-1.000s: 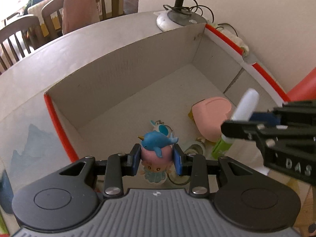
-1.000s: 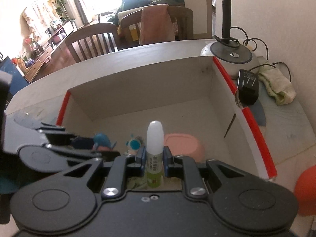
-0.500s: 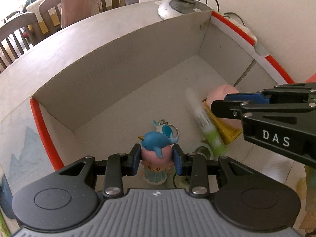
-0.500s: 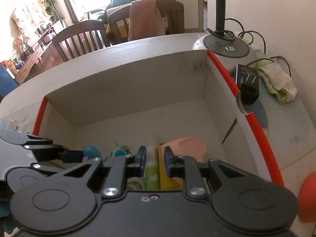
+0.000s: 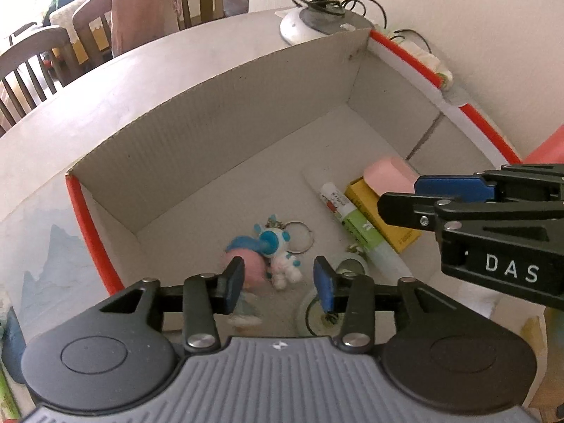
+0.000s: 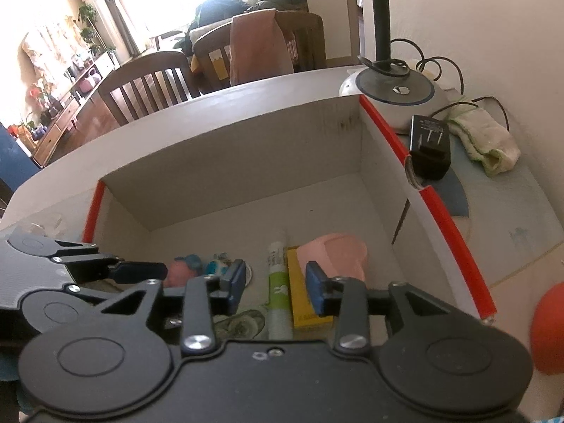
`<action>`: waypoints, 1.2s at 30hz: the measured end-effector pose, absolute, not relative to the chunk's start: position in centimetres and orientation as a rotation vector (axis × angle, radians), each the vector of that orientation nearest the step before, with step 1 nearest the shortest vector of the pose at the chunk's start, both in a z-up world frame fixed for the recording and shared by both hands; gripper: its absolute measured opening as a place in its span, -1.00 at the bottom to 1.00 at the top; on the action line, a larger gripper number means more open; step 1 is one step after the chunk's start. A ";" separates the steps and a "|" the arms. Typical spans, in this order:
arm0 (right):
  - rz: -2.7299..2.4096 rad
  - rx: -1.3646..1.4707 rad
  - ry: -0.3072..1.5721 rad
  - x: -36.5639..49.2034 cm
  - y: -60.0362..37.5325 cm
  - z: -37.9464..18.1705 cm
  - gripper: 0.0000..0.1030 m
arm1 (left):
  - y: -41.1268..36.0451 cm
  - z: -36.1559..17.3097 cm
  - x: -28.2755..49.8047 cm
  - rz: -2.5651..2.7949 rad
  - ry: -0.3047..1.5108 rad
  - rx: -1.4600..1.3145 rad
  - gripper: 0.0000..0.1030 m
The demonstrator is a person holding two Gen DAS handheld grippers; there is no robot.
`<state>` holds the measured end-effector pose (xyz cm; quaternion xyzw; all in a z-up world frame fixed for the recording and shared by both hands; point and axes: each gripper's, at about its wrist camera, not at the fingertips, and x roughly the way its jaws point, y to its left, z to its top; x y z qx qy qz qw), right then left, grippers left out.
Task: Organize rigid objects
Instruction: 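Open both grippers to drop the glue stick and doll into the shoebox, then move both grippers back over the remaining items on the mat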
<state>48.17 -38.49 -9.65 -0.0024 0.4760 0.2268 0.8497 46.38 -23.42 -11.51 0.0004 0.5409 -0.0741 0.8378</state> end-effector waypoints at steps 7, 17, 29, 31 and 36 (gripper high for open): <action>0.481 0.015 0.972 46.6 -38.9 -8.2 -0.13 | -23.4 -10.0 44.6 -0.155 1.101 -0.008 0.12; 0.497 0.027 0.928 44.0 -38.7 -6.3 0.16 | -22.3 -7.8 41.4 -0.167 1.045 -0.025 0.12; 0.523 0.043 0.865 39.8 -37.3 -4.3 0.42 | -19.5 -4.7 36.5 -0.193 0.957 -0.057 0.12; 0.529 0.047 0.851 38.9 -37.0 -3.9 0.46 | -18.8 -4.2 35.5 -0.198 0.944 -0.067 0.12; 0.549 0.049 0.830 36.6 -35.9 -3.2 0.48 | -16.8 -3.4 32.9 -0.197 0.916 -0.092 0.26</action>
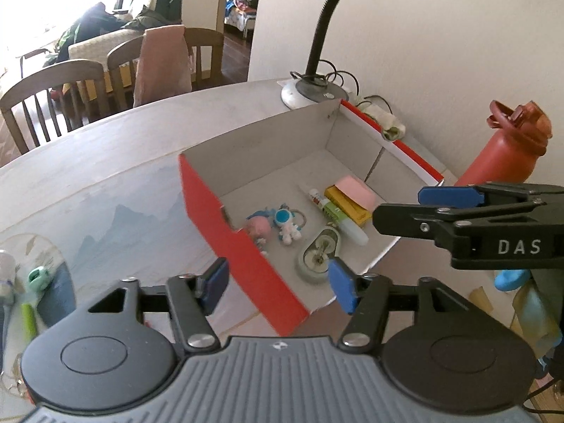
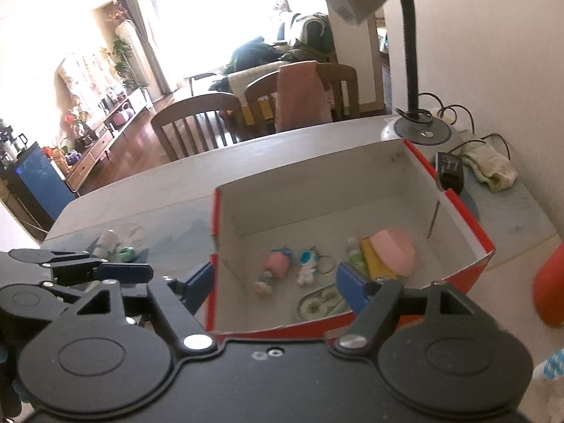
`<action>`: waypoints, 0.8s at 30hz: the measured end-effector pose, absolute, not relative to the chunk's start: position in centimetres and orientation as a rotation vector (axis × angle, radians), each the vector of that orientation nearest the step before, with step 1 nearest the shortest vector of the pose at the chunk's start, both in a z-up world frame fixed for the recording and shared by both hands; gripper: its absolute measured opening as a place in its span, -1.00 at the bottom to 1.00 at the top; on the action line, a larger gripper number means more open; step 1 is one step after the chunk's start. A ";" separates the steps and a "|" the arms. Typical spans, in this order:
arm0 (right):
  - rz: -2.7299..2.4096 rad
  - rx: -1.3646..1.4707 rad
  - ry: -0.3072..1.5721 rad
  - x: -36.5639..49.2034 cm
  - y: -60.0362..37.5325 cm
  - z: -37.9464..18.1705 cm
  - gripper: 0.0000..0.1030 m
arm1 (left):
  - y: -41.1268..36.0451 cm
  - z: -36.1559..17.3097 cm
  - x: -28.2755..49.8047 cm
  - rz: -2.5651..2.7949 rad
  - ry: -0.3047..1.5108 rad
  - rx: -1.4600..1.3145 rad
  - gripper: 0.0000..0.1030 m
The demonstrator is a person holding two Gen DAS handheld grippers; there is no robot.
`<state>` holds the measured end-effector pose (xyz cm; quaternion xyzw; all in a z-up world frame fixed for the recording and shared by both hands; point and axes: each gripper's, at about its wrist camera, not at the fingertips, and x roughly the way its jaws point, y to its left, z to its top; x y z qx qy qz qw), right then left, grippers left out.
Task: Organize rigid objects
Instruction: 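Move both grippers back over the remaining items on the mat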
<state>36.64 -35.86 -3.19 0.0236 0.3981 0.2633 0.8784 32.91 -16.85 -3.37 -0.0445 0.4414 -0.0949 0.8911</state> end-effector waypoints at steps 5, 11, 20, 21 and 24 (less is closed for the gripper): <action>0.562 0.060 0.813 34.4 -34.4 -2.9 0.58 | -14.8 -3.0 30.5 -0.193 0.907 -0.106 0.26; 0.601 0.047 0.803 31.6 -31.8 -3.0 0.65 | -11.4 -2.8 27.4 -0.169 0.896 -0.119 0.33; 0.690 -0.022 0.763 27.1 -27.2 -3.1 0.74 | -5.5 -2.6 23.4 -0.118 0.868 -0.155 0.54; 0.694 -0.026 0.762 26.7 -26.7 -3.1 0.74 | -5.1 -2.6 23.1 -0.115 0.866 -0.158 0.55; 0.703 -0.034 0.768 25.9 -25.3 -3.4 0.76 | -3.4 -3.0 21.8 -0.099 0.865 -0.161 0.55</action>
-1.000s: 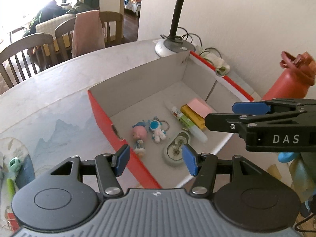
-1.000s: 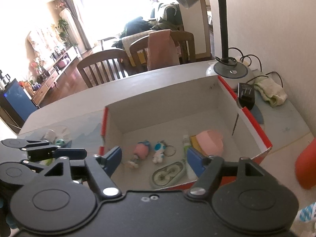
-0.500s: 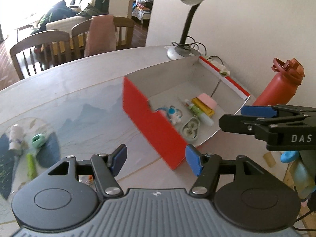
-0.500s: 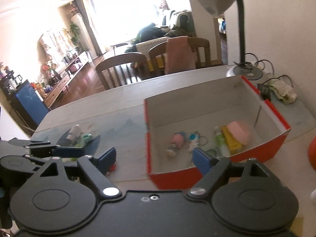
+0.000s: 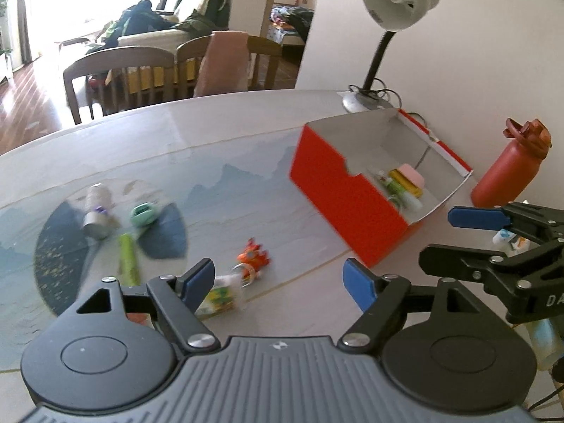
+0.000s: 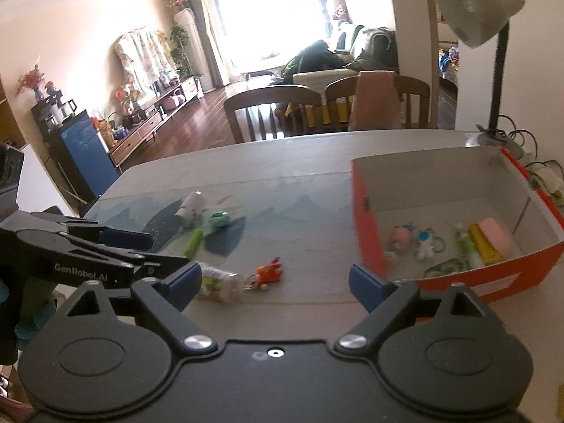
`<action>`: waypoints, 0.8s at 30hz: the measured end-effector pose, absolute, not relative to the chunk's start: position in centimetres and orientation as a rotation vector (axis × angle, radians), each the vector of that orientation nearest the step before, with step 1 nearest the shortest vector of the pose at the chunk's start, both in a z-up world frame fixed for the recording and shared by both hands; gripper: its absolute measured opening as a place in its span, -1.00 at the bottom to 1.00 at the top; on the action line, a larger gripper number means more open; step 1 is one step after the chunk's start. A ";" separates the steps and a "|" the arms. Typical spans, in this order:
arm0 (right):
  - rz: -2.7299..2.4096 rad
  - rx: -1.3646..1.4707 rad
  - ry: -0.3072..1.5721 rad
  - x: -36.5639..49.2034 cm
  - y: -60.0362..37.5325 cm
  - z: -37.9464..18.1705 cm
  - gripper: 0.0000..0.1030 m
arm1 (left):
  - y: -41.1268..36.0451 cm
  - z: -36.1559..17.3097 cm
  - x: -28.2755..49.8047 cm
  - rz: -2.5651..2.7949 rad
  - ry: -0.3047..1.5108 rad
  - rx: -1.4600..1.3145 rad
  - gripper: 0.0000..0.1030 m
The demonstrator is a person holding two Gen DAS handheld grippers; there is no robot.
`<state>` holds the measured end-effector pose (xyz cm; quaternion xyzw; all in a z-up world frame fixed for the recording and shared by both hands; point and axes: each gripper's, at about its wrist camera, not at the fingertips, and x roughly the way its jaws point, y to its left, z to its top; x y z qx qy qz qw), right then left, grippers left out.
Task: Organize rigid objects
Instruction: 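Move both grippers back over the remaining items on the mat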
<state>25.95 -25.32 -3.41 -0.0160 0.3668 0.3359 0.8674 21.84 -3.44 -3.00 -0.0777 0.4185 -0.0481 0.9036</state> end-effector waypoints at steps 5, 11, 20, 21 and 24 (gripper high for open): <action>0.709 -0.045 0.796 24.7 -23.2 -4.2 0.76 | -0.6 -3.9 20.1 -0.083 0.867 -0.203 0.60; 0.745 -0.107 0.823 23.8 -20.4 -5.0 0.76 | 2.7 -5.2 18.3 -0.064 0.866 -0.238 0.69; 0.811 -0.236 0.847 23.7 -16.2 -6.7 0.76 | 7.0 -8.2 17.1 0.011 0.874 -0.291 1.00; 0.820 -0.252 0.849 23.7 -15.7 -7.0 0.76 | 7.5 -8.7 17.2 0.020 0.878 -0.296 1.00; 0.847 -0.296 0.854 24.1 -14.3 -7.7 0.75 | 8.6 -10.0 17.4 0.053 0.886 -0.307 1.00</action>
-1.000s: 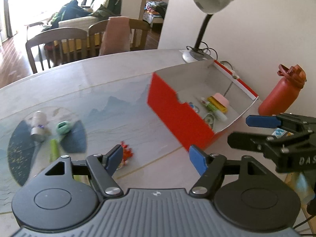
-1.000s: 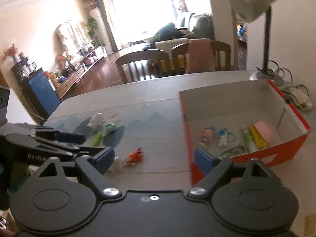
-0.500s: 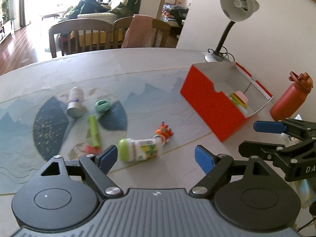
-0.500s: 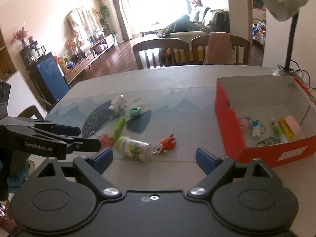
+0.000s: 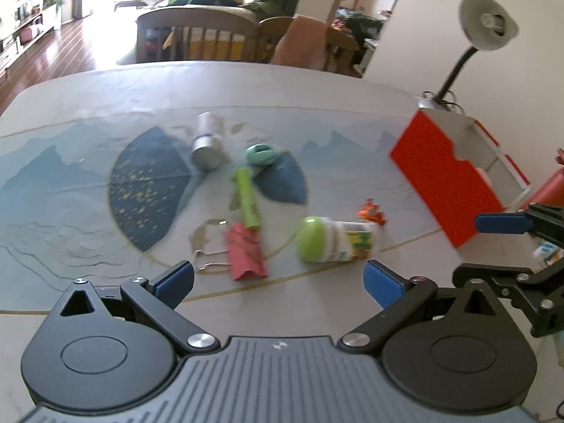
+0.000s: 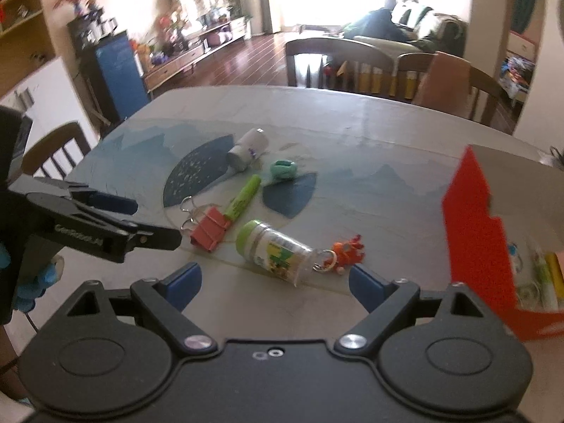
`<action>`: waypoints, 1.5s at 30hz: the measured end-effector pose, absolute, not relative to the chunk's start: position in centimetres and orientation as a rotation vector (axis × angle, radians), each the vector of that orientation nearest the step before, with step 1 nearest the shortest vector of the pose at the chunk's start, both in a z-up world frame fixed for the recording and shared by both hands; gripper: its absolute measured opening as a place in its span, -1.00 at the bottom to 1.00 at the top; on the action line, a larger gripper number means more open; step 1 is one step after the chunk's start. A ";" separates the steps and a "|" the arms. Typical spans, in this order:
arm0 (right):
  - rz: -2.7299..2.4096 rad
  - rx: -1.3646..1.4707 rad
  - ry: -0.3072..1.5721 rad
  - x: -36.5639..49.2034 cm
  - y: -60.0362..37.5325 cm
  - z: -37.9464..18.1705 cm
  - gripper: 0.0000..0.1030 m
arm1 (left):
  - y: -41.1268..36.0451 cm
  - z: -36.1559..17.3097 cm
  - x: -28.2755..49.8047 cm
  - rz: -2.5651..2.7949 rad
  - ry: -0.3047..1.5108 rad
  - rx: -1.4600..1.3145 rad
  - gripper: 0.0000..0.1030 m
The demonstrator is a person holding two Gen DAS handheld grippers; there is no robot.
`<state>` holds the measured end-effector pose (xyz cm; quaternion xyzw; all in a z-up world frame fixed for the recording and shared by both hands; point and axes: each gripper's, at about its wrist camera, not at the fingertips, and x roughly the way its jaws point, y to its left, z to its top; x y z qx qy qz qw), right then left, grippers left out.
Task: Organize rigid objects
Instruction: 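Move both grippers back over the remaining items on the mat, then grasp the green-capped jar with the right gripper while the left reaches the pink binder clip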
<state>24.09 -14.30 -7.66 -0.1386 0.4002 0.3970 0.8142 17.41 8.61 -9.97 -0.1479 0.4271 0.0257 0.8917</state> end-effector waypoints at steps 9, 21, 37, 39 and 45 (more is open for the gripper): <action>0.934 -0.445 0.849 25.8 -10.7 -9.6 0.73 | 10.3 -13.9 18.8 0.080 0.896 -0.312 1.00; 1.062 -0.606 0.876 27.7 -7.2 -12.0 0.57 | 11.1 -15.3 20.0 -0.088 0.886 -0.279 1.00; 1.092 -0.699 0.918 29.2 -5.3 -14.3 0.24 | 11.0 -16.2 22.5 -0.300 0.871 -0.045 0.97; 1.090 -0.698 0.920 29.3 -5.3 -14.4 0.19 | 10.7 -16.2 22.6 -0.331 0.866 -0.015 0.94; 1.077 -0.700 0.924 29.3 -5.2 -14.8 0.12 | 10.6 -16.8 23.2 -0.368 0.872 0.019 0.73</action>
